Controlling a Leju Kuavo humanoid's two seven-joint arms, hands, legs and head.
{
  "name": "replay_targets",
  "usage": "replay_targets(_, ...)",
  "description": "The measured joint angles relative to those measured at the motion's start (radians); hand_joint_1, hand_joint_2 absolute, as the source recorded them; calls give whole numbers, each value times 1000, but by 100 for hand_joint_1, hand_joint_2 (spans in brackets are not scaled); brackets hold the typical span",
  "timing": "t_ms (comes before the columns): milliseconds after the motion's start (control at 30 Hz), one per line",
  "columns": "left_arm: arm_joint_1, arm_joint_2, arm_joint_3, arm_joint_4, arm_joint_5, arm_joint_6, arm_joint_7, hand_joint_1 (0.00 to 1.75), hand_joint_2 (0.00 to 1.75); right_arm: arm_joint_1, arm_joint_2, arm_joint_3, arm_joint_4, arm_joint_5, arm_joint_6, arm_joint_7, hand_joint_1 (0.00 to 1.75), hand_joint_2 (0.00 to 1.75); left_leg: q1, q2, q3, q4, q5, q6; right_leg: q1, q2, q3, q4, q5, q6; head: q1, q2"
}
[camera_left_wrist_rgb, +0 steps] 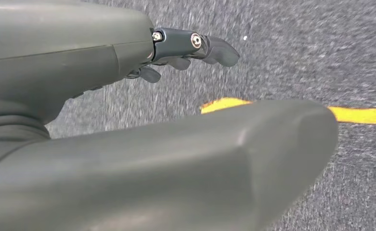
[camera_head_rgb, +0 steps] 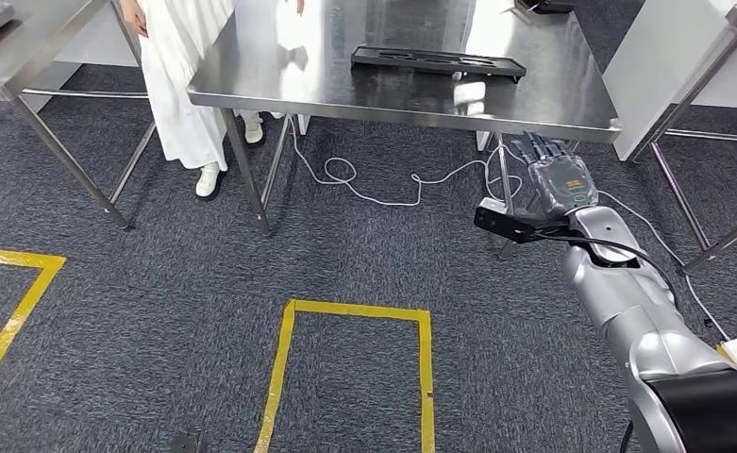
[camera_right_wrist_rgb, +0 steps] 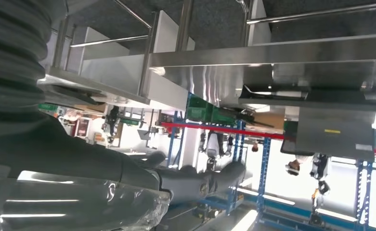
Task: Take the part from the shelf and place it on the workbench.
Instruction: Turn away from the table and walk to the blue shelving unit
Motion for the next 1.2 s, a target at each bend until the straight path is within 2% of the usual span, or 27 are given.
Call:
replay_targets(67,1,0,1,0,-2,0,0,0,0,6,-4,0,2,0,0,0,0,175,-6,4,-17,-7,25,29,-4,0,-14,4,-6,11,-1,0)
replay_targets(133,0,0,1,0,-4,-1,0,0,0,11,-9,-1,3,0,-1,2,0,175,-5,7,-47,-12,55,50,-10,2,-46,71,-81,3,3,0)
replay_targets(200,0,-1,1,0,-5,-3,0,0,0,14,-12,-2,3,0,-1,4,0,175,-7,9,-86,-11,87,56,-10,5,-76,198,-166,1,7,0)
replay_targets(233,0,-2,1,0,-6,-4,0,0,0,15,-13,-2,3,0,-1,5,0,175,-7,9,-107,-11,104,56,-10,7,-78,255,-181,8,7,0)
replay_targets(300,0,-3,1,0,-6,-7,1,0,0,19,-13,-3,3,1,-1,5,0,175,-8,11,-149,-10,137,52,-9,11,-40,292,-154,29,8,0)
replay_targets(333,0,-3,1,0,-6,-7,1,0,0,19,-13,-3,3,1,-2,5,0,175,-8,11,-167,-10,154,49,-9,11,4,262,-135,35,8,0)
replay_targets(367,0,-3,1,-1,-6,-8,1,0,0,18,-14,-3,2,1,-2,5,0,175,-8,11,-183,-9,169,44,-8,12,67,200,-137,33,8,0)
replay_targets(433,-1,-4,2,-3,-7,-9,1,0,0,13,-13,-3,-4,2,-4,6,0,175,-10,12,-201,-13,199,32,3,15,179,49,-184,10,5,0)
replay_targets(467,-1,-4,2,-4,-8,-9,1,0,0,12,-13,-4,-6,2,-5,6,0,175,-10,12,-202,-19,213,25,9,16,207,-1,-205,-2,4,0)
replay_targets(500,0,-5,2,-4,-9,-9,1,0,0,12,-12,-4,-7,3,-6,6,0,175,-9,12,-202,-29,230,18,15,16,209,-24,-208,-12,3,0)
replay_targets(533,1,-5,2,-4,-10,-8,1,0,0,13,-12,-4,-7,4,-6,6,0,175,-7,12,-203,-39,242,11,9,15,197,-23,-194,-21,2,0)
replay_targets(567,2,-5,2,-4,-10,-6,1,0,0,14,-11,-4,-7,6,-6,6,0,175,-5,11,-209,-39,233,6,4,13,188,-26,-178,-30,2,0)
replay_targets(600,4,-5,2,-4,-11,-3,2,0,0,16,-9,-4,-6,7,-6,6,0,175,-3,10,-218,-23,199,2,-1,11,177,-28,-160,-42,0,0)
replay_targets(633,4,-5,2,-4,-11,0,2,0,0,16,-8,-4,-6,8,-6,6,0,175,-1,9,-229,16,143,-1,-7,10,163,-29,-142,-52,-1,0)
replay_targets(700,4,-5,2,-4,-13,4,3,0,0,16,-6,-5,-6,9,-6,6,0,175,-1,7,-250,145,24,-8,-3,9,130,-28,-111,-63,-4,0)
replay_targets(733,4,-5,2,-4,-13,4,3,0,0,17,-6,-5,-6,9,-6,6,0,175,-1,6,-254,213,1,-12,-2,8,112,-27,-96,-63,-4,0)
replay_targets(767,3,-6,2,-4,-13,4,3,0,0,19,-6,-5,-6,10,-6,6,0,175,0,6,-249,263,6,-14,-2,8,95,-26,-82,-61,-5,0)
replay_targets(800,3,-6,2,-4,-13,4,3,0,0,21,-6,-5,-6,10,-6,6,0,175,1,6,-231,285,30,-16,-2,8,77,-25,-69,-58,-5,0)
replay_targets(833,3,-6,2,-4,-13,4,3,0,0,23,-6,-5,-6,11,-6,6,0,175,2,7,-196,270,56,-16,-2,8,61,-25,-56,-54,-5,0)
replay_targets(867,2,-5,2,-4,-13,5,3,0,0,24,-6,-5,-6,11,-6,6,0,175,3,7,-143,222,64,-15,-2,9,47,-22,-45,-48,-5,0)
replay_targets(933,-1,-5,2,-5,-13,5,3,0,0,24,-7,-6,-7,11,-7,6,0,175,1,6,-21,76,32,-10,3,8,28,-12,-29,-35,-5,0)
replay_targets(967,-3,-6,2,-6,-13,5,3,0,0,22,-9,-7,-7,10,-7,6,0,175,-3,5,17,22,10,-6,6,6,23,-8,-21,-27,-4,0)
replay_targets(1000,-5,-6,2,-7,-13,5,3,0,0,20,-11,-8,-7,10,-7,6,0,175,-7,4,33,-10,-1,-1,8,4,18,-6,-12,-20,-2,0)
replay_targets(1067,-6,-8,2,-6,-13,5,4,0,0,21,-13,-8,-6,11,-7,6,0,175,-12,5,21,-23,11,20,11,3,5,-8,2,-5,-1,0)
replay_targets(1100,-6,-9,2,-6,-13,5,5,0,0,23,-14,-8,-6,11,-7,6,0,175,-12,7,9,-26,25,33,10,4,-8,4,-13,-3,0,0)
replay_targets(1133,-6,-10,2,-5,-13,5,6,0,0,24,-15,-8,-6,12,-7,6,0,175,-11,10,-6,-30,40,44,7,6,-24,32,-44,-5,3,0)
replay_targets(1200,-6,-11,2,-5,-13,4,9,0,0,26,-18,-8,-5,14,-7,6,0,175,-10,12,-41,-30,70,53,0,8,-61,148,-134,-11,8,0)
